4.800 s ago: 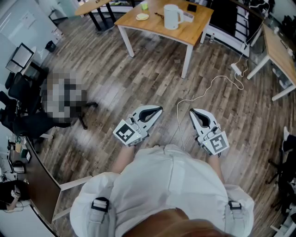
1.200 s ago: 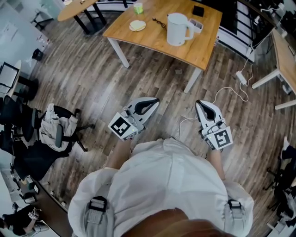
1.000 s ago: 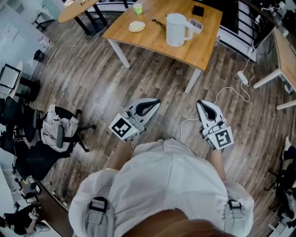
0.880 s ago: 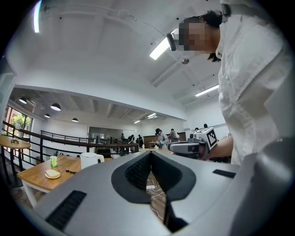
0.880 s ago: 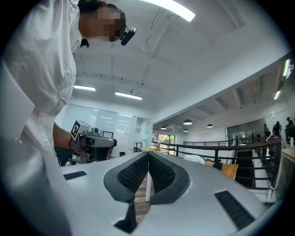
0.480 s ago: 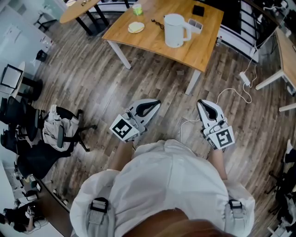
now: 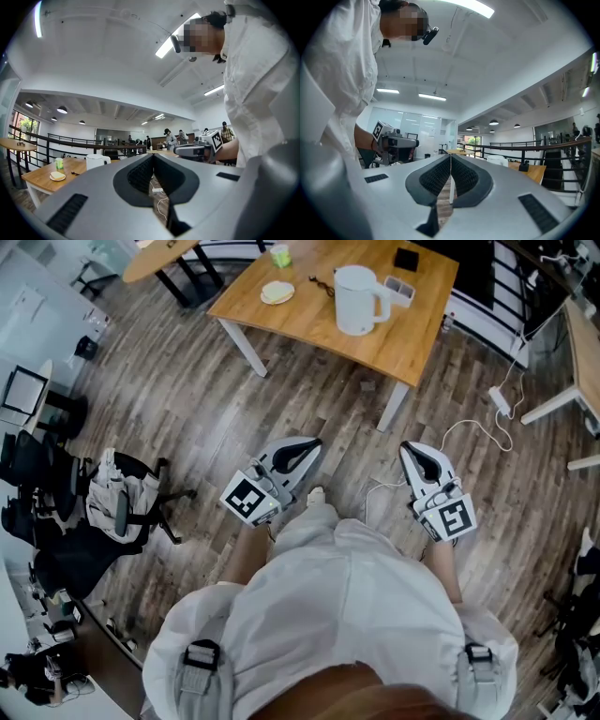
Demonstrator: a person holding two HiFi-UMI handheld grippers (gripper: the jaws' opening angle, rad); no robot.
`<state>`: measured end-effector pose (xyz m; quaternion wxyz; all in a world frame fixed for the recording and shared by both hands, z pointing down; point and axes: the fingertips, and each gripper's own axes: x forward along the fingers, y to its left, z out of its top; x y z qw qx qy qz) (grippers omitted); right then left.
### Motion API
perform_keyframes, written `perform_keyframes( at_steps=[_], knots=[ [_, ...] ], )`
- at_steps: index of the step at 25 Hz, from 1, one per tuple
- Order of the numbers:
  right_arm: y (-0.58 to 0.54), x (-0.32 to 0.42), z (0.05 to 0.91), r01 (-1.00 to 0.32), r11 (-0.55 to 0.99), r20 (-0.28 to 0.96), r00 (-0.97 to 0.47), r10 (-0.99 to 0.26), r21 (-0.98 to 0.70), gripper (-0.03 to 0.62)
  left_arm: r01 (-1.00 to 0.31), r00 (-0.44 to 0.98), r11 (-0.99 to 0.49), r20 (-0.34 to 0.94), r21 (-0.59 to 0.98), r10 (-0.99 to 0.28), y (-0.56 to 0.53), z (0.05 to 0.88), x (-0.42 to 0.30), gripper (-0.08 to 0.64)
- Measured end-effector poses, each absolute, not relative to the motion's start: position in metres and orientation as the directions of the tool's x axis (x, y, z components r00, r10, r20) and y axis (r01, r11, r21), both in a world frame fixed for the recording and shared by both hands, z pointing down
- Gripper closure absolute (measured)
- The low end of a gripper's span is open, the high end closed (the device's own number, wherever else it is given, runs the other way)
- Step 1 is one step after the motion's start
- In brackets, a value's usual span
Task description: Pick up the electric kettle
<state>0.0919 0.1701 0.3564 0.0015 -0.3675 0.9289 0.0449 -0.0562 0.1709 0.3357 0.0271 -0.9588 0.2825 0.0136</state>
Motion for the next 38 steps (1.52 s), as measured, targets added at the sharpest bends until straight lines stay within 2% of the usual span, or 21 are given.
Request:
perform_keyframes(
  at_steps=[16,28,38],
  knots=[
    [0.051,0.058,0.375,-0.699,0.714,-0.014,-0.715,-0.699,0.048,0.581,-0.515,0.855,-0.857,-0.076,-0.014,-0.512,0.038,0.346,-0.094,0.553],
    [-0.07,0.028,0.365,-0.749,0.66,-0.026,-0.662,-0.749,0.051,0.581,-0.429,0.902,-0.903,-0.063,-0.01,-0.427,-0.078,0.341,-0.124,0.554],
    [-0.113,0.012,0.36,-0.792,0.606,-0.024,-0.609,-0.793,0.076,0.581,-0.353,0.934,-0.935,-0.059,-0.014,-0.352,-0.134,0.341,-0.135,0.554]
  ],
)
